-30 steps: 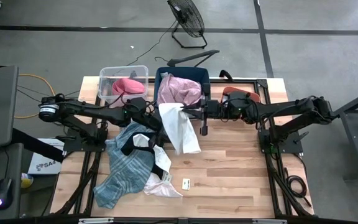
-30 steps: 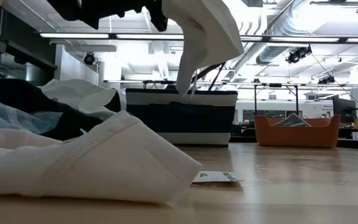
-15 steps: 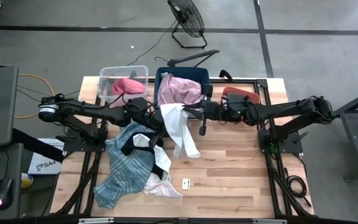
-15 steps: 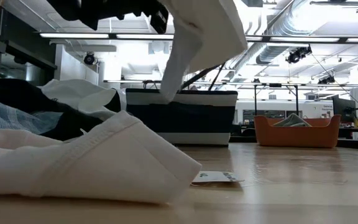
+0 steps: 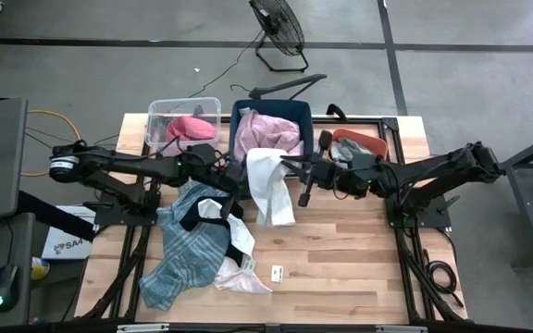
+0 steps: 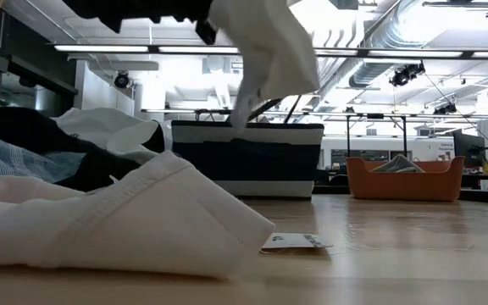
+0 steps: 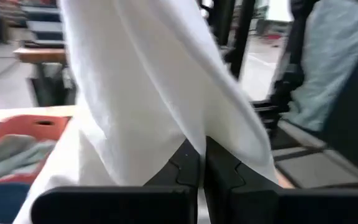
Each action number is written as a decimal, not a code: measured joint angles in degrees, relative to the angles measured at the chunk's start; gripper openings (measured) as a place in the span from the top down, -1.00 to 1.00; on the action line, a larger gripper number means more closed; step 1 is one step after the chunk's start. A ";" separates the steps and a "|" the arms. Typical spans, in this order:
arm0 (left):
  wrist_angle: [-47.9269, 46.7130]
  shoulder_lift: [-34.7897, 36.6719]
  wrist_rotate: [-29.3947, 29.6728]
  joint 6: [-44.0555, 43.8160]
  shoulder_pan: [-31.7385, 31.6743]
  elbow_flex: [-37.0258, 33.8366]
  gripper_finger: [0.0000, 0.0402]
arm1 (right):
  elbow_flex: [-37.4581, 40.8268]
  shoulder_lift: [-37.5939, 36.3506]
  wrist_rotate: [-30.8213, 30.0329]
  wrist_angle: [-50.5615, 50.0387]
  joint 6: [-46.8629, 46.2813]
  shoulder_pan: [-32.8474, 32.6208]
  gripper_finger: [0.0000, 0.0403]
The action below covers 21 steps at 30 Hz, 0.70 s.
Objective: Pick & Place Cloths
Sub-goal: Put the white boxer into the transparent bin
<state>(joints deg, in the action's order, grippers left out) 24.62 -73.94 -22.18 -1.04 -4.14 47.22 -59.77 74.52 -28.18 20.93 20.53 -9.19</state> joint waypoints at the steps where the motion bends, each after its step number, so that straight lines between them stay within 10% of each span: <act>1: -0.81 0.91 1.35 0.95 0.00 0.00 0.99 | 0.00 -0.01 -1.91 0.17 -0.93 -0.46 0.78; 13: -13.64 13.21 13.56 7.34 0.02 0.01 1.00 | -0.02 -0.83 -7.72 0.31 -10.27 -3.33 -0.18; 21: -16.93 17.37 17.72 9.02 0.02 -0.05 1.00 | -0.02 -0.88 -7.90 1.24 -10.25 -6.40 -0.46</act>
<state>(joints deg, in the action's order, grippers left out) 7.69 -56.56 -4.46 7.98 -4.12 47.17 -59.79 73.64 -36.08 22.17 10.28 -15.59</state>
